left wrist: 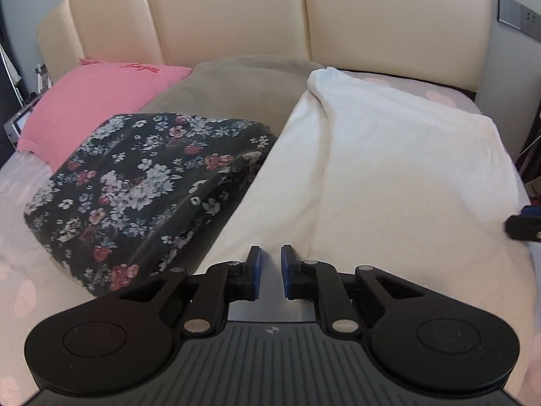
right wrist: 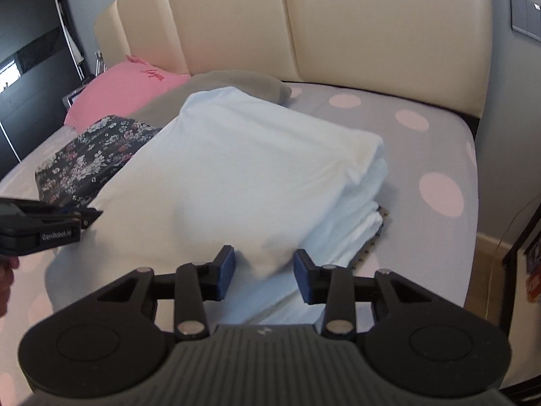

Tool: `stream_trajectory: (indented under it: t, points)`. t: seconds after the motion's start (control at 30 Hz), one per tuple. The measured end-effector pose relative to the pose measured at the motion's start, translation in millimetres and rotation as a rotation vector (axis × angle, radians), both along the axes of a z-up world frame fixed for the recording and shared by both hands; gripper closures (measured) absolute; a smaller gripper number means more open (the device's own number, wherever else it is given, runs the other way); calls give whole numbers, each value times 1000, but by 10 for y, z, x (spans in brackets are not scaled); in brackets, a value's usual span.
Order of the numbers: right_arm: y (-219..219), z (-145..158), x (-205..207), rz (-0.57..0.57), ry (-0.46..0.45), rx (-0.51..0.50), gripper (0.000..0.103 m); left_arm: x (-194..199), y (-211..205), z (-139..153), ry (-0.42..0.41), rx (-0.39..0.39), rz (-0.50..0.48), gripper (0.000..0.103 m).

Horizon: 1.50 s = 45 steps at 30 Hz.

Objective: Fold clothes

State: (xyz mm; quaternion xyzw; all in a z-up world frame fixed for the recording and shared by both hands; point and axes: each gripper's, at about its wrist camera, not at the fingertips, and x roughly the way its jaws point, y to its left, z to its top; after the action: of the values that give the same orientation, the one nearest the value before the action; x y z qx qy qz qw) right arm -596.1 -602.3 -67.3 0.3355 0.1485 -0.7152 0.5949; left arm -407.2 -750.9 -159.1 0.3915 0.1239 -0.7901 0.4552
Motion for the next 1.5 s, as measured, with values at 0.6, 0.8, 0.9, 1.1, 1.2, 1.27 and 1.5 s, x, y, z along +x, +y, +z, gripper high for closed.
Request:
stream_trajectory:
  t: [0.6, 0.8, 0.9, 1.1, 1.2, 1.27, 1.5]
  points:
    - [662, 539, 349, 128, 72, -33, 55, 348, 1544, 927, 122, -96, 158, 62]
    - [1013, 662, 471, 184, 77, -33, 52, 410, 1914, 987, 193, -44, 235, 44]
    - [1134, 709, 486, 197, 71, -33, 52, 416, 2059, 930, 179, -38, 298, 41]
    - [1262, 802, 538, 230, 75, -41, 50, 408, 2253, 886, 149, -55, 385, 38]
    - [1296, 824, 569, 247, 78, -39, 49, 435, 2302, 885, 177, -42, 422, 35]
    - [1312, 836, 586, 256, 82, -39, 49, 444, 2317, 883, 190, -28, 430, 35]
    - [1376, 881, 618, 272, 97, -44, 48, 440, 2349, 869, 209, 5, 446, 34]
